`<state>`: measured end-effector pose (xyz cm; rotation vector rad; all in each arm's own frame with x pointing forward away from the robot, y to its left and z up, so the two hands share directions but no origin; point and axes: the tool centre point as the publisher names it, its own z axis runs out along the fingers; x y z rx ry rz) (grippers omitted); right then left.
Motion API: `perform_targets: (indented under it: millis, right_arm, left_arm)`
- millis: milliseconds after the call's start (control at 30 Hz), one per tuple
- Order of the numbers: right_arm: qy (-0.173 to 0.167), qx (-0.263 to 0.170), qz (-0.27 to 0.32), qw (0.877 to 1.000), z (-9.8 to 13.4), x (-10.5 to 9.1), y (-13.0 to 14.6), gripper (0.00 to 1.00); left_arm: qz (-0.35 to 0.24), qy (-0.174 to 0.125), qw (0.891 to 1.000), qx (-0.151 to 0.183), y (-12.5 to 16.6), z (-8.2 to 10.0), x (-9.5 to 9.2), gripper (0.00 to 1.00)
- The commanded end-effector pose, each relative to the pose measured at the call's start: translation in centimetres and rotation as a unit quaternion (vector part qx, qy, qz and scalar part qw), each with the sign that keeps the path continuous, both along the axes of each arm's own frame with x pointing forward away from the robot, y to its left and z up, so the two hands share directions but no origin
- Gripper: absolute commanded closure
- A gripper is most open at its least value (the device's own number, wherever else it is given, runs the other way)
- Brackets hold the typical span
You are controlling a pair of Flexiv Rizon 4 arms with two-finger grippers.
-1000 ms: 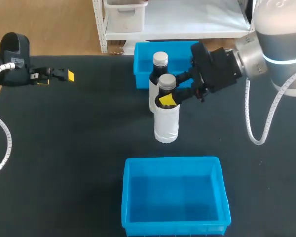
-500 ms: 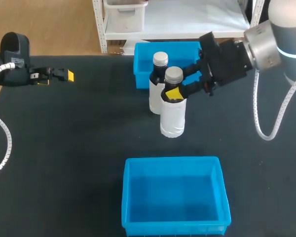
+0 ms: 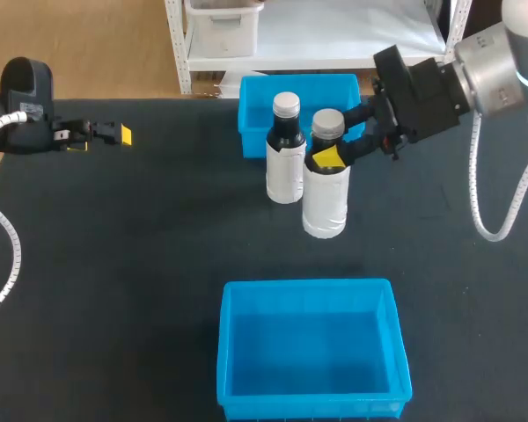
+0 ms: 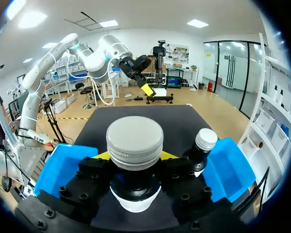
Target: Pick up the bottle, and place it in the far bin if it is heavy, or in the near bin if it is light.
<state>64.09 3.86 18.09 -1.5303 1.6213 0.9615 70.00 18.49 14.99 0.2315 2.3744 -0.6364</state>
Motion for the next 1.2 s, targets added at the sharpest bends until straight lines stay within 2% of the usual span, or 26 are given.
perform_targets:
  millis: [33, 367, 667, 967, 1200]
  right_arm:
    - [0.002, -0.001, -0.005, 1.0, 0.6, -0.3, -1.6, 1.0]
    - [0.003, -0.01, -0.042, 0.999, 1.7, -0.2, -6.2, 1.0]
    - [-0.001, -0.021, -0.076, 0.997, 2.5, 1.2, -10.6, 1.0]
    - [-0.002, -0.025, -0.098, 0.995, 3.4, 4.0, -13.9, 1.0]
    - [-0.004, -0.032, -0.125, 0.992, 4.1, 7.6, -15.9, 1.0]
  left_arm:
    - [0.0, 0.0, 1.0, 0.0, 0.0, 0.0, 0.0, 0.0]
    - [0.0, 0.0, 1.0, 0.0, 0.0, 0.0, 0.0, 0.0]
    - [0.0, 0.0, 1.0, 0.0, 0.0, 0.0, 0.0, 0.0]
    - [0.0, 0.0, 1.0, 0.0, 0.0, 0.0, 0.0, 0.0]
    - [0.0, 0.0, 1.0, 0.0, 0.0, 0.0, 0.0, 0.0]
